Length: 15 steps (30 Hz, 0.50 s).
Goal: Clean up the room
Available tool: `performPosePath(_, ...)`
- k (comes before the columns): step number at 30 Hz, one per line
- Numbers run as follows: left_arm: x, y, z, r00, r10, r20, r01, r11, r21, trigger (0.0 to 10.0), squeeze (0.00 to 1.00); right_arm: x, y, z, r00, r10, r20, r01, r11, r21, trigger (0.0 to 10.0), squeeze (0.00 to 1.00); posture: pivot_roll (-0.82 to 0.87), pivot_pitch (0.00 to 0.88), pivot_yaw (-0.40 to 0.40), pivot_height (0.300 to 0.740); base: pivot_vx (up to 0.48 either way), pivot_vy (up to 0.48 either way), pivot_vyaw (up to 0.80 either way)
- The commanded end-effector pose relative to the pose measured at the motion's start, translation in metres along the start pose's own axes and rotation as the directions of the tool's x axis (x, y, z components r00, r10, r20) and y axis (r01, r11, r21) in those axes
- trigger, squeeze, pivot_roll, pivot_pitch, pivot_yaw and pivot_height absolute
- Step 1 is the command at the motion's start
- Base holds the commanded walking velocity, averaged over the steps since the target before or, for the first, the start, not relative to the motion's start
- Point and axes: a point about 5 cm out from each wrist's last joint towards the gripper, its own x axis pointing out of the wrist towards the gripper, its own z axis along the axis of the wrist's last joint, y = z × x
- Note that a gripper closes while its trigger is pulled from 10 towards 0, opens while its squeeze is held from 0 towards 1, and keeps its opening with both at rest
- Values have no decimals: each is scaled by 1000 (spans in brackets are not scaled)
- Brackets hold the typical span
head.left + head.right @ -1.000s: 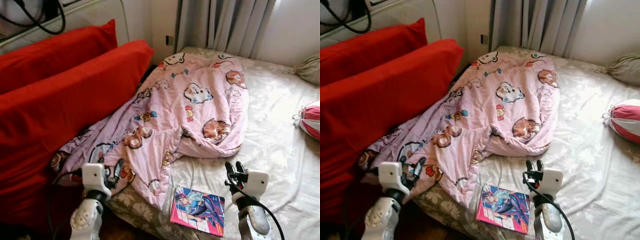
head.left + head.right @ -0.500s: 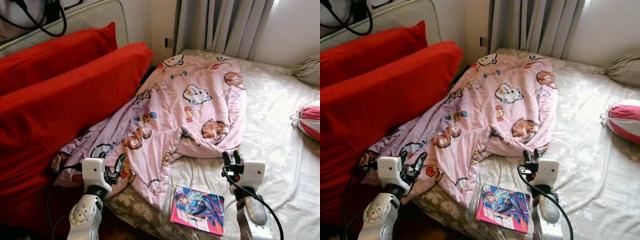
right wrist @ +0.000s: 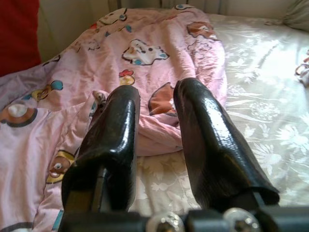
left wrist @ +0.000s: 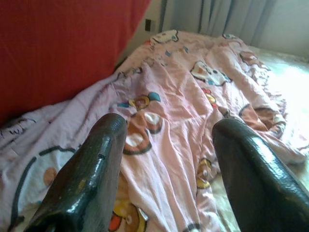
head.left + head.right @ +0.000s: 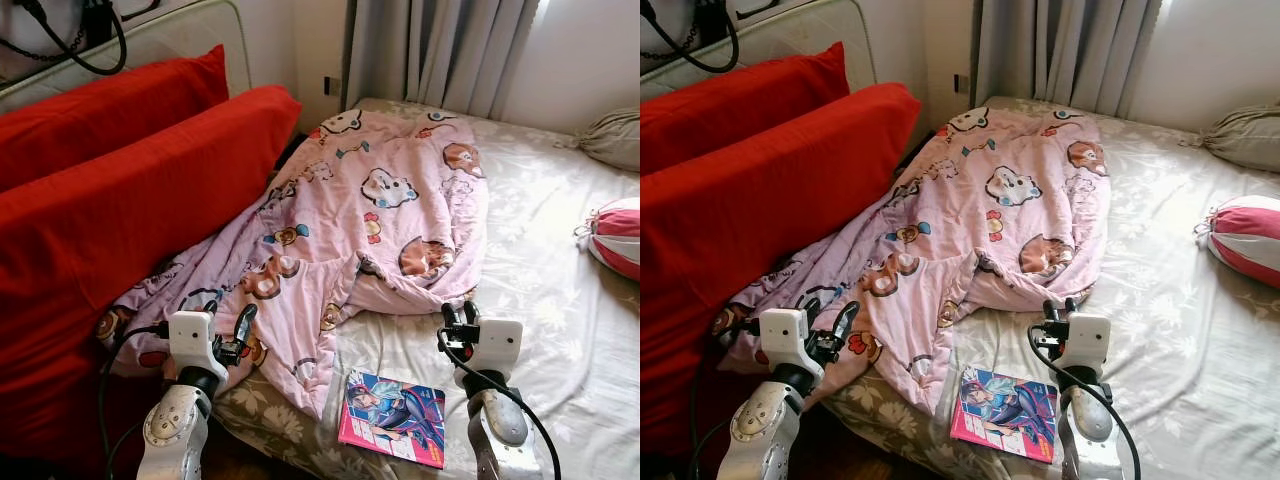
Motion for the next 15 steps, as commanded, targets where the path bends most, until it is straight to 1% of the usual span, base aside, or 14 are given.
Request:
performPosePath(1, -2, 0, 0, 1000, 6, -6, -6, 1000, -10, 10000, 0, 0, 0, 2, 1000, -8, 11, 8, 1000, 14, 10000, 0, 3, 85, -25, 682, 0, 0, 0)
performPosePath(4, -3, 0, 0, 1000, 4, -7, -4, 1000, -9, 10000, 0, 1, 1, 5, 1000, 0, 29, -1, 1000, 29, 10000, 0, 2, 81, -25, 682, 0, 0, 0)
performPosePath(10, -4, 0, 0, 1000, 7, -12, -7, 1000, -9, 10000, 0, 2, 0, -1, 999, 8, -31, -9, 1000, -23, 10000, 0, 3, 75, -23, 682, 0, 0, 0)
performPosePath(11, -4, 0, 0, 1000, 6, -13, -6, 1000, -8, 10000, 0, 2, 1, -3, 999, 22, -45, -23, 1000, -21, 10000, 0, 2, 73, -22, 672, 0, 0, 0)
performPosePath(13, -4, 0, 0, 1000, 6, -15, -6, 1000, -8, 10000, 0, 1, 1, -2, 999, 28, -27, -29, 999, -21, 10000, 0, 2, 72, -22, 652, 0, 0, 0)
performPosePath(15, -4, 0, 0, 1000, 6, -16, -6, 1000, -9, 10000, 0, 0, 1, -1, 999, 24, -22, -24, 1000, -12, 10000, 0, 3, 72, -22, 652, 0, 0, 0)
